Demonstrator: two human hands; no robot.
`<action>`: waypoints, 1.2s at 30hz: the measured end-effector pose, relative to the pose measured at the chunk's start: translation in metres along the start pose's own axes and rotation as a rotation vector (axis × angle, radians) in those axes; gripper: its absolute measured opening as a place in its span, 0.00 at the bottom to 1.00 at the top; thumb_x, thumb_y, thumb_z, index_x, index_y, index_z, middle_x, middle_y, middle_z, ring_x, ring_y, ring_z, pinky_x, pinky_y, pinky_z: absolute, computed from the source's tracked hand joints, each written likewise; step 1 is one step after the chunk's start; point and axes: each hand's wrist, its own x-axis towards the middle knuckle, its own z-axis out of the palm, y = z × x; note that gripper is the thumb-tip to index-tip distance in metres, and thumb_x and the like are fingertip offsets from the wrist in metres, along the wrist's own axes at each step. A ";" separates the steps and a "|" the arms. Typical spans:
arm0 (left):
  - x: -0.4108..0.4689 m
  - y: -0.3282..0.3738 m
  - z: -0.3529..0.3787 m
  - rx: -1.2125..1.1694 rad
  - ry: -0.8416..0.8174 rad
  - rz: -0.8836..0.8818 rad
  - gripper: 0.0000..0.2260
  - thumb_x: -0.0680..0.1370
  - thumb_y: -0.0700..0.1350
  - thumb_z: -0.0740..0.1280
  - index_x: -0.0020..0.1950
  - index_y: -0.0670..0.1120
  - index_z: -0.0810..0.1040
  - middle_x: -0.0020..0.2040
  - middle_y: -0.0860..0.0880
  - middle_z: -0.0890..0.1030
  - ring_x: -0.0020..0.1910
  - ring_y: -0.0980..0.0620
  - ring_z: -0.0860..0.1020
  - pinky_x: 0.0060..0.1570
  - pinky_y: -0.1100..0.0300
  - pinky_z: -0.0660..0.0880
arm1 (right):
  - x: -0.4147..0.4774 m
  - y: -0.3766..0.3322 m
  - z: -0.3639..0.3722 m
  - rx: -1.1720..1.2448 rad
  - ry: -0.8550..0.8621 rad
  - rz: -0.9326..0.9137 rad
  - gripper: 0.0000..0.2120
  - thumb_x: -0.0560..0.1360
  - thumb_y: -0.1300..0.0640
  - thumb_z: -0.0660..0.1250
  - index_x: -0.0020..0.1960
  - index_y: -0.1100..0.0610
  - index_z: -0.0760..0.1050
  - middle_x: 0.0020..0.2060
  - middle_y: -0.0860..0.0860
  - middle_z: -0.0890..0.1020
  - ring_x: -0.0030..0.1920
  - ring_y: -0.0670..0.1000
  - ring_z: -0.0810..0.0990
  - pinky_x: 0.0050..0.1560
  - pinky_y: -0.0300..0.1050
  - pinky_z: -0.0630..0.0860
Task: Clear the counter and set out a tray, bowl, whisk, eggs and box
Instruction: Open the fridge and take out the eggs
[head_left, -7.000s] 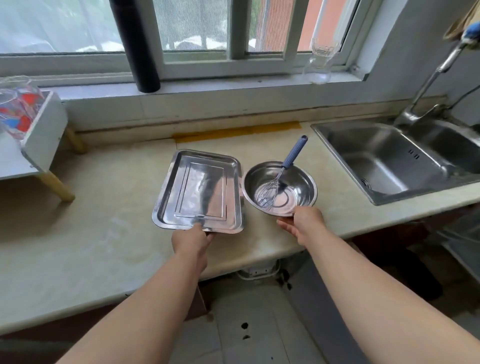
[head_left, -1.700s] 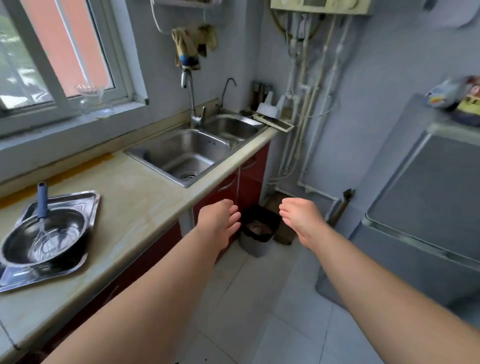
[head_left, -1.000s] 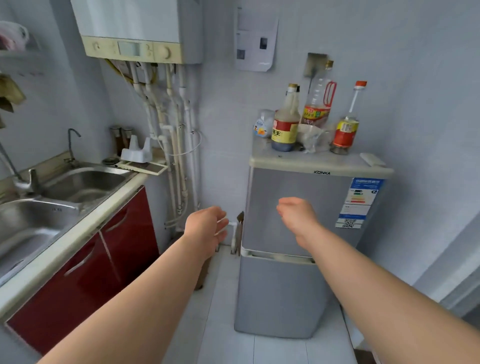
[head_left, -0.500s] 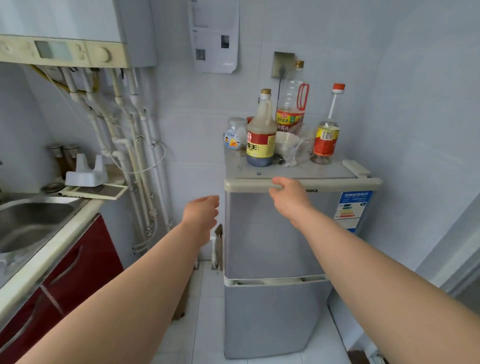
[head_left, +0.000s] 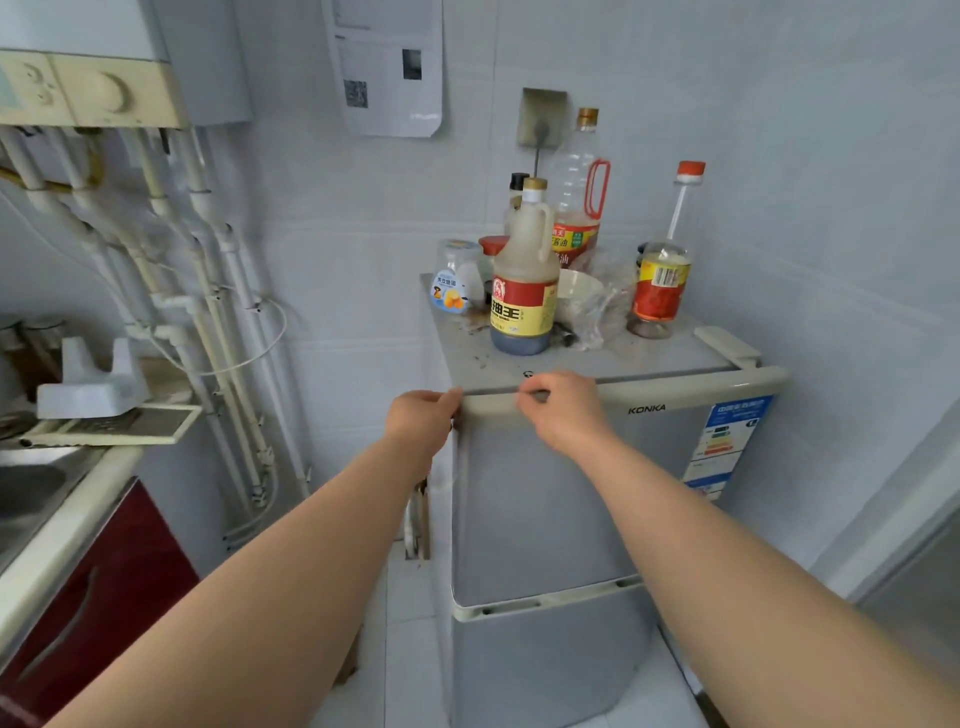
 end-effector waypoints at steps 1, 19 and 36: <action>0.005 0.000 0.001 0.001 -0.002 -0.014 0.13 0.76 0.53 0.67 0.38 0.44 0.77 0.47 0.44 0.82 0.46 0.44 0.79 0.56 0.49 0.77 | 0.001 0.001 0.002 -0.005 0.006 -0.004 0.11 0.76 0.52 0.64 0.54 0.53 0.82 0.55 0.54 0.81 0.60 0.58 0.74 0.62 0.46 0.68; 0.033 -0.001 -0.002 0.183 0.003 0.121 0.16 0.78 0.50 0.67 0.35 0.40 0.78 0.35 0.42 0.83 0.38 0.42 0.83 0.46 0.51 0.82 | 0.006 0.003 0.015 -0.066 0.089 0.021 0.13 0.78 0.50 0.58 0.50 0.53 0.79 0.52 0.52 0.80 0.59 0.57 0.70 0.60 0.46 0.62; -0.126 -0.037 0.058 0.185 -0.475 0.096 0.09 0.77 0.47 0.68 0.53 0.42 0.80 0.41 0.47 0.81 0.36 0.54 0.78 0.32 0.67 0.78 | -0.126 0.072 -0.058 0.087 0.111 -0.113 0.06 0.72 0.55 0.68 0.38 0.49 0.75 0.38 0.44 0.77 0.47 0.51 0.73 0.56 0.43 0.63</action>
